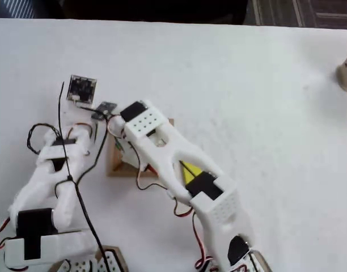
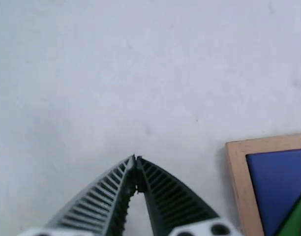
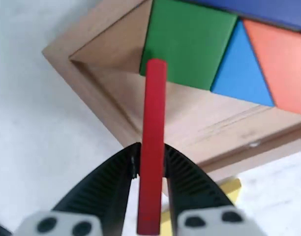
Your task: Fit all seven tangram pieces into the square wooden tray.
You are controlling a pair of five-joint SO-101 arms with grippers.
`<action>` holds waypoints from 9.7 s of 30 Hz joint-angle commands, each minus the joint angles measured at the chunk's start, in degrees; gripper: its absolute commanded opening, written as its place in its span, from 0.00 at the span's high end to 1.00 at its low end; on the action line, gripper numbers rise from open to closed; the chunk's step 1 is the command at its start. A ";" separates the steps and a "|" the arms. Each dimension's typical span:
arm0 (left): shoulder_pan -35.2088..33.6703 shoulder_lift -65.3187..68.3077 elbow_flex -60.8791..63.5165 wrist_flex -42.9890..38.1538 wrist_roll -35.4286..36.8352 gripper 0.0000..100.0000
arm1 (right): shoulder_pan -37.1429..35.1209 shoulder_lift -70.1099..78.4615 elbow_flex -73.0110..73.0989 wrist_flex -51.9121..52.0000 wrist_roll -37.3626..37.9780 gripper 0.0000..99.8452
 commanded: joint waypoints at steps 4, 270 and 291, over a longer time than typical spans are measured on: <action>-0.40 -0.13 -2.73 -0.18 -0.97 0.98 | -1.80 -2.42 1.23 1.10 8.53 0.97; 29.41 9.19 -17.76 28.31 12.75 0.98 | 41.89 -20.88 29.45 -32.92 -24.00 0.98; 24.57 5.49 -22.42 39.03 12.48 0.98 | 40.31 -20.88 29.36 -32.84 -24.00 0.98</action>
